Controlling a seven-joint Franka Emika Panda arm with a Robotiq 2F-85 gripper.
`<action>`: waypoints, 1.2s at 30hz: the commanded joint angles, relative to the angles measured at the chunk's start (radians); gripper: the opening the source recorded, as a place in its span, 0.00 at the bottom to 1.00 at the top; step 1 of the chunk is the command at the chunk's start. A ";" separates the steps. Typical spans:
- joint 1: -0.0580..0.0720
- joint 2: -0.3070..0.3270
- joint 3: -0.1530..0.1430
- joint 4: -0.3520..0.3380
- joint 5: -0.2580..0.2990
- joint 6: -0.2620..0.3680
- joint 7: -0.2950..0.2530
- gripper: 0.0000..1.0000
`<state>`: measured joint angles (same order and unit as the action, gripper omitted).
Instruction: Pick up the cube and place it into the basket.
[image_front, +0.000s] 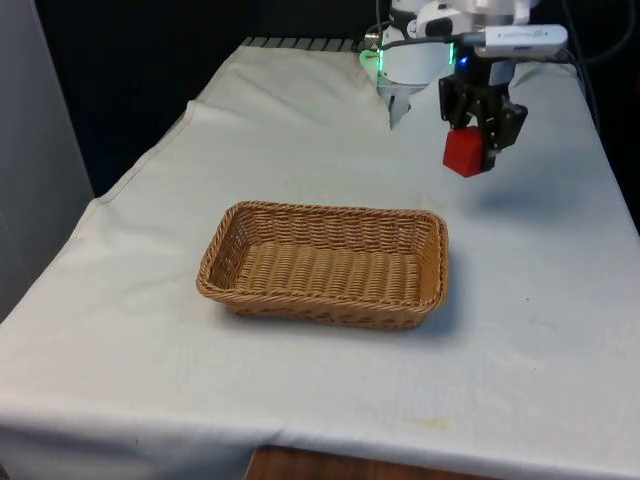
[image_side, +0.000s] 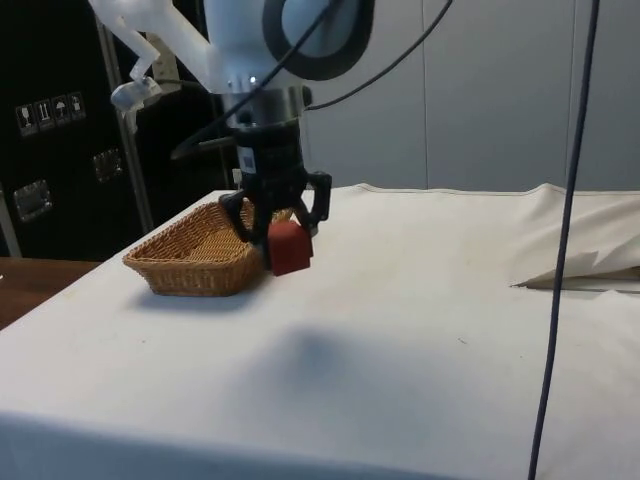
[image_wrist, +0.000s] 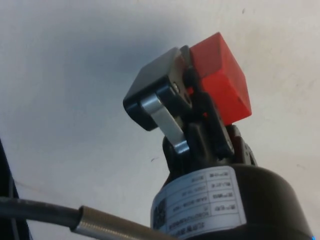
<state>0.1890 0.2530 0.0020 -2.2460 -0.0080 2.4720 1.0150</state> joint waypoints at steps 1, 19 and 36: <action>-0.006 0.009 -0.001 0.016 0.005 -0.009 -0.012 0.00; -0.008 0.027 -0.055 0.120 0.003 -0.093 -0.062 0.00; -0.012 -0.020 -0.111 0.176 0.008 -0.186 -0.119 0.00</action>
<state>0.1830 0.2350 -0.1120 -2.0720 -0.0080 2.2930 0.9050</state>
